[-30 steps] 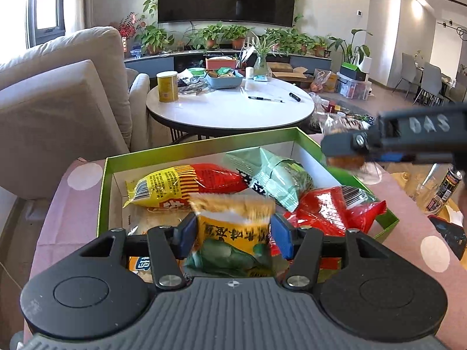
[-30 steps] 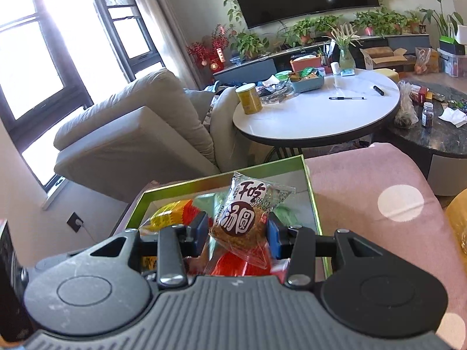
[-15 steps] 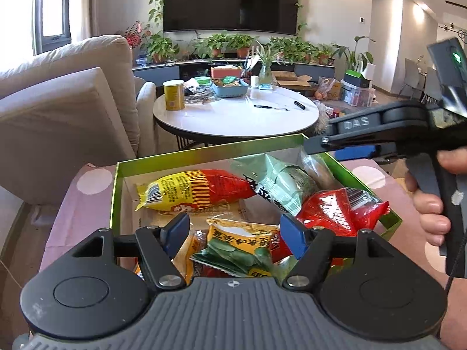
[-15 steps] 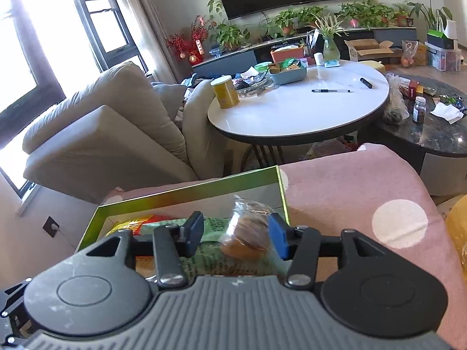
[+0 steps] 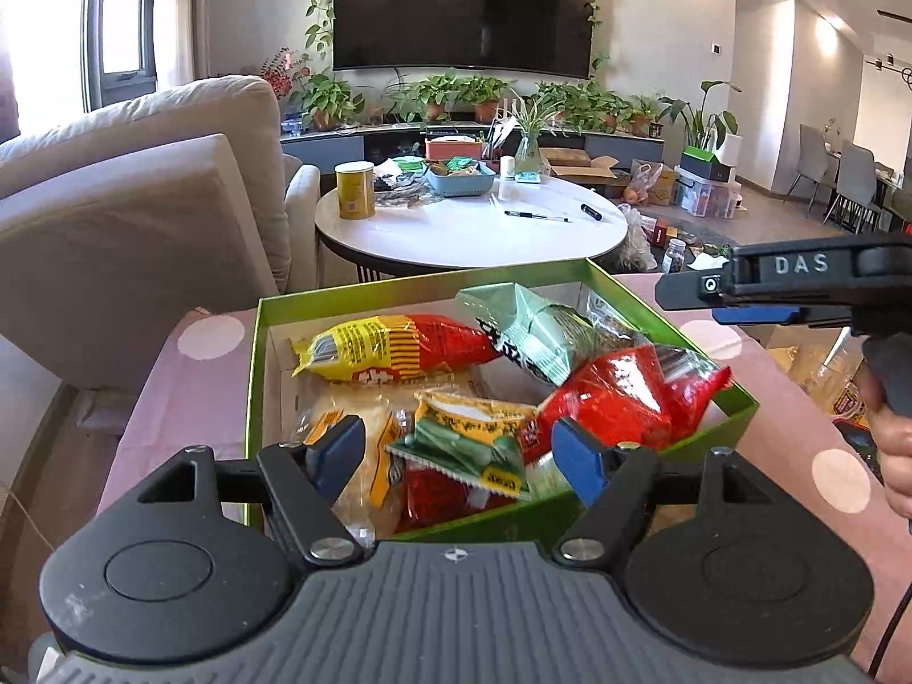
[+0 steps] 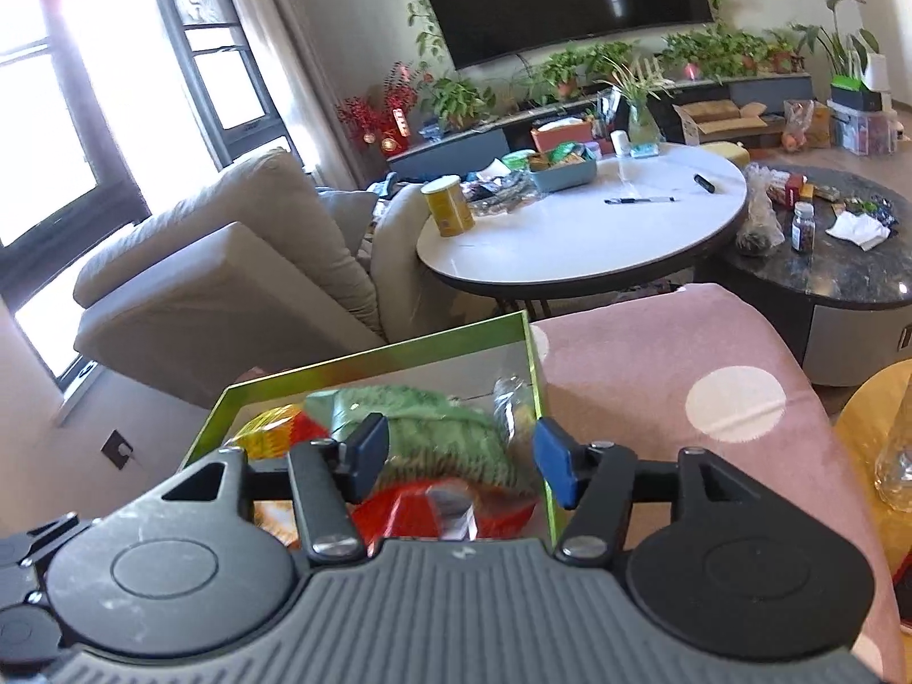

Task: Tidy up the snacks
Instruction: 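Open both grippers in the box and move them to the clear biscuit pack and brown nut pack, then grasp the clear biscuit-stick pack with the left gripper while the right gripper grasps the brown nut pack, then lift the biscuit pack with the left gripper while the right gripper carries the nut pack over the box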

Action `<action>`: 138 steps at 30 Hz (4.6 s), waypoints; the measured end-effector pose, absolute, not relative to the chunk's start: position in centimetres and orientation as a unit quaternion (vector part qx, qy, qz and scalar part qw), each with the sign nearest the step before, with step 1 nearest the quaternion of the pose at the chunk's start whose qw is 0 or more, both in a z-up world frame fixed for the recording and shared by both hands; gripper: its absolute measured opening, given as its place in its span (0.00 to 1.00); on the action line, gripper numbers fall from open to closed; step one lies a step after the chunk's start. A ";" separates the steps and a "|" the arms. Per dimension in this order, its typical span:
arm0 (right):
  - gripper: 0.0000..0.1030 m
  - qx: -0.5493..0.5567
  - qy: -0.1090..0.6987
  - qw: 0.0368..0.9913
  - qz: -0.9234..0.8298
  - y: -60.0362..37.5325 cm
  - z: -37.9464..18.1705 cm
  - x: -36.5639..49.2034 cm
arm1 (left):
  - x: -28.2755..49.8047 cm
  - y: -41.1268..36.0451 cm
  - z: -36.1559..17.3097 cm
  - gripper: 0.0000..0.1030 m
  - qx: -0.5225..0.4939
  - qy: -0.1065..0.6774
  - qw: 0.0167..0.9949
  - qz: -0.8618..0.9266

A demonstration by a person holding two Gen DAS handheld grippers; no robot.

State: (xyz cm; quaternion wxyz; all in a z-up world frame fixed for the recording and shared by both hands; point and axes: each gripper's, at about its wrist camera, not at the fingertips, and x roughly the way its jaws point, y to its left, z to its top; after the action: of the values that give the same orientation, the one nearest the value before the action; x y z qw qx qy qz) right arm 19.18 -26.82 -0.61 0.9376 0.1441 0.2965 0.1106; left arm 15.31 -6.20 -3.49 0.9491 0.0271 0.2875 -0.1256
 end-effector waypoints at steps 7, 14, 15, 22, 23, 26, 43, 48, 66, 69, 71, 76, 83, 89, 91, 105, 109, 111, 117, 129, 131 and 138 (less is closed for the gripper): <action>0.63 0.119 0.281 0.944 0.126 -25.6 0.3 15.6 | 11.5 -6.1 -2.9 0.75 0.033 0.278 0.951 -0.128; 0.63 0.105 0.278 0.945 0.136 -25.0 0.6 12.2 | 8.6 -5.1 -3.1 0.78 0.018 0.285 0.951 -0.116; 0.63 0.106 0.277 0.945 0.136 -25.0 0.6 11.8 | 8.2 -5.0 -3.2 0.78 0.017 0.288 0.951 -0.112; 0.63 0.099 0.285 0.943 0.144 -24.4 -0.7 9.3 | 6.3 -4.3 -5.4 0.79 0.011 0.325 0.940 -0.100; 0.63 0.097 0.288 0.942 0.144 -24.3 -1.0 9.1 | 6.2 -4.5 -5.7 0.79 0.012 0.332 0.938 -0.100; 0.63 0.104 0.299 0.937 0.144 -24.3 -1.8 9.0 | 6.1 -5.1 -6.7 0.79 0.012 0.351 0.929 -0.114; 0.63 0.136 0.322 0.927 0.138 -25.9 -4.3 9.2 | 9.0 -7.3 -9.8 0.67 0.025 0.397 0.909 -0.126; 0.63 0.133 0.335 0.922 0.141 -25.6 -4.8 9.4 | 9.1 -6.4 -9.6 0.54 0.020 0.396 0.910 -0.120; 0.71 0.053 0.375 0.914 0.143 -21.4 -6.4 11.4 | 9.4 -5.0 -8.7 0.76 0.030 0.376 0.921 -0.098; 0.72 0.055 0.379 0.913 0.140 -21.5 -6.6 11.7 | 10.1 -5.2 -9.1 0.75 0.025 0.381 0.919 -0.099; 0.72 0.055 0.381 0.913 0.139 -21.5 -6.7 11.8 | 10.4 -5.4 -9.5 0.61 0.023 0.381 0.918 -0.104; 0.72 0.051 0.386 0.910 0.142 -21.4 -6.9 12.1 | 10.2 -4.6 -9.8 0.40 0.011 0.379 0.918 -0.113; 0.73 0.048 0.392 0.907 0.148 -20.4 -7.2 12.4 | 9.1 -2.3 -9.2 0.36 -0.005 0.368 0.925 -0.098; 0.73 0.028 0.400 0.905 0.145 -18.9 -7.8 12.9 | 8.1 -1.2 -8.8 0.36 -0.008 0.358 0.929 -0.096; 0.73 0.026 0.398 0.907 0.137 -18.6 -8.0 13.0 | 7.9 -1.0 -8.6 0.36 -0.012 0.355 0.930 -0.096; 0.73 -0.019 0.395 0.913 0.104 -18.7 -8.4 12.4 | 7.0 -1.2 -8.0 0.36 -0.018 0.344 0.933 -0.107; 0.61 0.017 0.389 0.913 0.124 -19.7 -7.4 11.6 | 6.3 -1.4 -7.3 0.36 -0.016 0.331 0.937 -0.112; 0.55 0.031 0.381 0.914 0.135 -19.9 -6.7 11.2 | 5.8 -1.5 -6.6 0.36 -0.014 0.321 0.940 -0.115; 0.35 0.051 0.345 0.923 0.161 -19.9 -3.9 10.1 | 5.2 -1.6 -4.5 0.36 -0.011 0.292 0.948 -0.124; 0.93 0.063 0.378 0.907 0.173 -22.1 -5.6 10.6 | 6.0 -1.2 -5.4 0.36 -0.020 0.305 0.945 -0.118; 0.93 0.016 0.390 0.901 0.187 -21.7 -6.1 10.0 | 6.1 -1.0 -5.6 0.36 -0.021 0.308 0.944 -0.116; 0.96 -0.208 0.344 0.898 0.180 -19.3 -7.7 7.4 | 6.3 -1.2 -5.9 0.36 -0.023 0.315 0.942 -0.117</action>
State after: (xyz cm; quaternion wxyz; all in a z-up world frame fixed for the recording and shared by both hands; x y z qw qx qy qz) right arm 7.45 -19.27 -7.69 0.8977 -0.2078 0.3439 0.1804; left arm 6.28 -1.23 -5.91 0.9417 -0.0226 0.3148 -0.1169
